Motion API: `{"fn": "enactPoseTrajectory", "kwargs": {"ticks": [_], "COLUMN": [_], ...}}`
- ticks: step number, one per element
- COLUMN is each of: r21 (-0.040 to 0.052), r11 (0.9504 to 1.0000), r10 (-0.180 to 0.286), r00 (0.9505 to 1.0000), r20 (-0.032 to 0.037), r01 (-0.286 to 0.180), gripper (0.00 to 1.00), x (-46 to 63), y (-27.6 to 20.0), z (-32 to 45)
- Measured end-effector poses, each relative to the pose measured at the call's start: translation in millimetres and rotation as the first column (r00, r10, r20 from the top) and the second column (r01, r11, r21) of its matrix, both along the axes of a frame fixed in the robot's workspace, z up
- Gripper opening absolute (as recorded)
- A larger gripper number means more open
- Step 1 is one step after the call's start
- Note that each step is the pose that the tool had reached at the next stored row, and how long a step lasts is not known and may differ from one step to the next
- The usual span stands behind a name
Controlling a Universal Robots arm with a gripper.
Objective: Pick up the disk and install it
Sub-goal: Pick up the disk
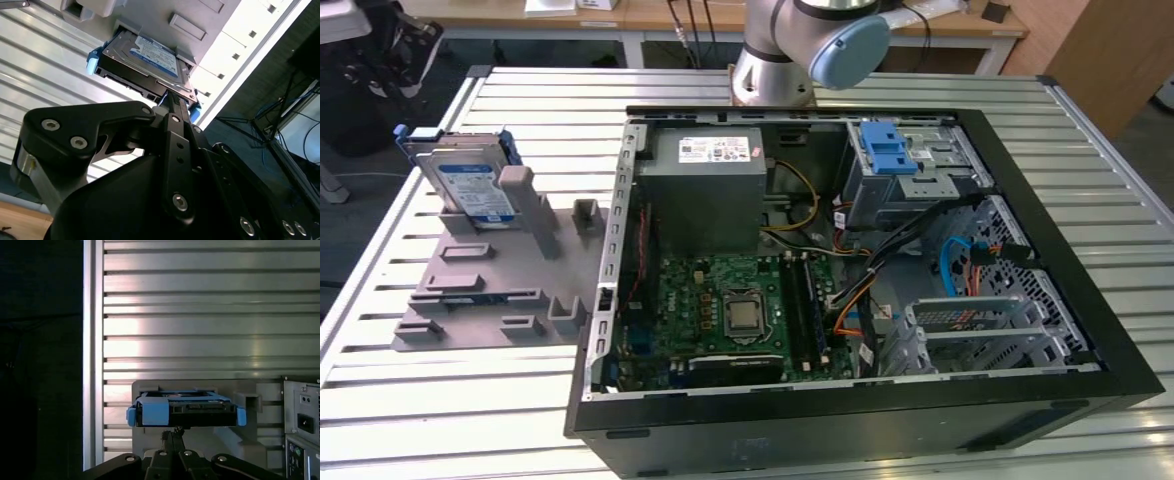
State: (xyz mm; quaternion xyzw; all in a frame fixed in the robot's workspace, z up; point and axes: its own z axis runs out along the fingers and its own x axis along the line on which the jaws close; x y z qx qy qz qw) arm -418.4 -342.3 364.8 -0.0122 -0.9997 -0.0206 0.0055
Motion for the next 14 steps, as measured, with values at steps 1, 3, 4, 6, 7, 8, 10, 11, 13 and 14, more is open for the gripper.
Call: {"fn": "enactPoseTrajectory", "kwargs": {"ticks": [1,3,4,6,7,8,10,11,13,14], "r21": [0.0001,-0.0001,-0.0002,-0.0003,-0.0003,-0.0003,-0.0005,-0.0004,-0.0005,-0.0005], "r11": [1.0,0.9996,0.999,0.9971,0.9956,0.9938,0.9895,0.9869,0.9813,0.9782], "r10": [0.008,0.03,0.044,0.076,0.093,0.112,0.145,0.161,0.193,0.208], "r00": [1.0,0.9996,0.999,0.9971,0.9956,0.9938,0.9895,0.9869,0.9813,0.9782], "r20": [0.0,0.0002,0.0,0.0001,0.0001,0.0,0.0,0.0,0.0,0.0], "r01": [-0.008,-0.03,-0.044,-0.076,-0.093,-0.112,-0.145,-0.161,-0.193,-0.208], "gripper": [0.11,0.11,0.11,0.11,0.11,0.11,0.11,0.11,0.11,0.11], "x": [0.0,0.0,0.0,0.0,0.0,0.0,0.0,0.0,0.0,0.0], "y": [0.0,0.0,0.0,0.0,0.0,0.0,0.0,0.0,0.0,0.0], "z": [0.0,-0.1,-0.1,-0.1,-0.1,-0.1,-0.1,-0.1,-0.2,-0.2]}}
